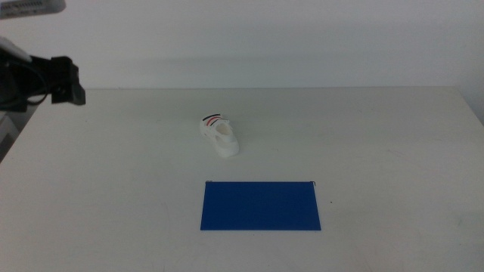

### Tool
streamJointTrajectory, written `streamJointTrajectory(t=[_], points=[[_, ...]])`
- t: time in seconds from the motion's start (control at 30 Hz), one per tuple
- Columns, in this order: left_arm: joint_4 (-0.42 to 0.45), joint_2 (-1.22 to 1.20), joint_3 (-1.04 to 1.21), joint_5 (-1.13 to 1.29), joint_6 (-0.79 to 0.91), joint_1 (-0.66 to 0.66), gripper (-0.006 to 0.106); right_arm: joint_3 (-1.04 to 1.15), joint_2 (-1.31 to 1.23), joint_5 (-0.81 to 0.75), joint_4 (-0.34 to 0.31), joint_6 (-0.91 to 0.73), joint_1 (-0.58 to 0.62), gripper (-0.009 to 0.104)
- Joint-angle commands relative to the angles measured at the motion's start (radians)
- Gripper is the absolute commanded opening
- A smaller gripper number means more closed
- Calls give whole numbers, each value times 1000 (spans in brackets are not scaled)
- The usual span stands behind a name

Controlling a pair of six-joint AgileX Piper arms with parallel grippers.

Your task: Use one arm to grab the shoe from the table and place it on the mat.

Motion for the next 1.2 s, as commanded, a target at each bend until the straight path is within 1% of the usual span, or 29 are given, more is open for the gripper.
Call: streamJointTrajectory(t=[0.0, 0.1, 0.2, 0.23, 0.37, 0.43, 0.47, 0.53, 0.87, 1.03, 1.17], points=[[-19, -8, -62, -57, -22, -5, 94, 5, 3, -73, -8, -10, -2, 78], [-49, 33, -117, -34, -35, -17, 94, 5, 3, -73, -8, -10, -2, 78], [-35, 95, -187, -32, -83, -75, 94, 5, 3, -73, -8, -10, -2, 78], [-8, 120, -214, -33, -121, -103, 94, 5, 3, -73, -8, -10, -2, 78], [166, 227, -321, -16, -363, -208, 94, 5, 3, -73, -8, -10, -2, 78], [241, 286, -381, 2, -453, -248, 94, 5, 3, -73, -8, -10, -2, 78], [268, 321, -415, 9, -489, -268, 94, 5, 3, -73, -8, -10, -2, 78], [291, 393, -484, 11, -553, -300, 94, 5, 3, -73, -8, -10, -2, 78], [287, 734, -804, 58, -733, -416, 94, 5, 3, -73, -8, -10, -2, 78], [274, 848, -895, 97, -770, -434, 94, 5, 3, -73, -8, -10, -2, 78], [255, 899, -911, 101, -783, -434, 94, 5, 3, -73, -8, -10, -2, 78]])
